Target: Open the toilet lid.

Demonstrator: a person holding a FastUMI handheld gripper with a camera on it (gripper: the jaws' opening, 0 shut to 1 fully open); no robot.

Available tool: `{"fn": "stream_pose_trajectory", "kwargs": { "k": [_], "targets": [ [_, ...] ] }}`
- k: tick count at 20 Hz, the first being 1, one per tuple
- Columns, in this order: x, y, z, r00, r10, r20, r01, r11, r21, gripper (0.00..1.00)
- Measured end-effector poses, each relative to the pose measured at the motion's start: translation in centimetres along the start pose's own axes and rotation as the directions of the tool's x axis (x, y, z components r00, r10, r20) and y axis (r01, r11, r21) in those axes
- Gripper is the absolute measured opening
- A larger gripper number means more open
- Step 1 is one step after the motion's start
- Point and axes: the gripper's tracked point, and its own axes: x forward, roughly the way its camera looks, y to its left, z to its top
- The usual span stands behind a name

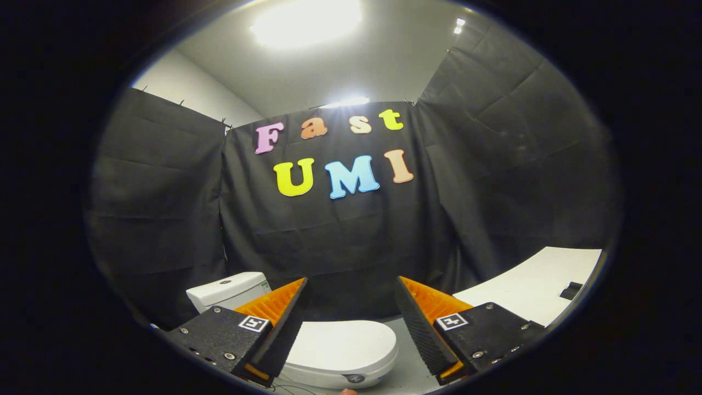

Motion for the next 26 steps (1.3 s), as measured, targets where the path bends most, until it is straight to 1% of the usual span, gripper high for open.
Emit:
{"fn": "stream_pose_trajectory", "kwargs": {
  "k": [3, 6, 10, 13, 15, 20, 22, 25, 26],
  "targets": [
    [0.6, 1.6, -1.3, 0.999, 0.049, -0.003, -0.047, 0.987, 0.152, 0.96],
    [1.4, 2.3, -3.7, 0.997, 0.069, -0.017, -0.06, 0.946, 0.318, 0.96],
    [2.1, 2.2, -9.9, 0.995, 0.042, -0.096, 0.008, 0.883, 0.469, 0.96],
    [2.9, 1.9, -15.5, 0.982, 0.017, -0.187, 0.083, 0.855, 0.512, 0.96],
    [3.3, 2.0, -18.3, 0.973, 0.009, -0.23, 0.119, 0.835, 0.537, 0.96],
    [4.6, 0.8, -24.2, 0.951, -0.028, -0.309, 0.22, 0.762, 0.609, 0.96],
    [4.9, -0.2, -26.9, 0.933, -0.052, -0.357, 0.277, 0.738, 0.615, 0.96],
    [4.9, -1.7, -31.2, 0.902, -0.086, -0.423, 0.347, 0.727, 0.593, 0.94],
    [4.6, -2.2, -32.4, 0.892, -0.093, -0.443, 0.369, 0.716, 0.593, 0.94]
  ]
}}
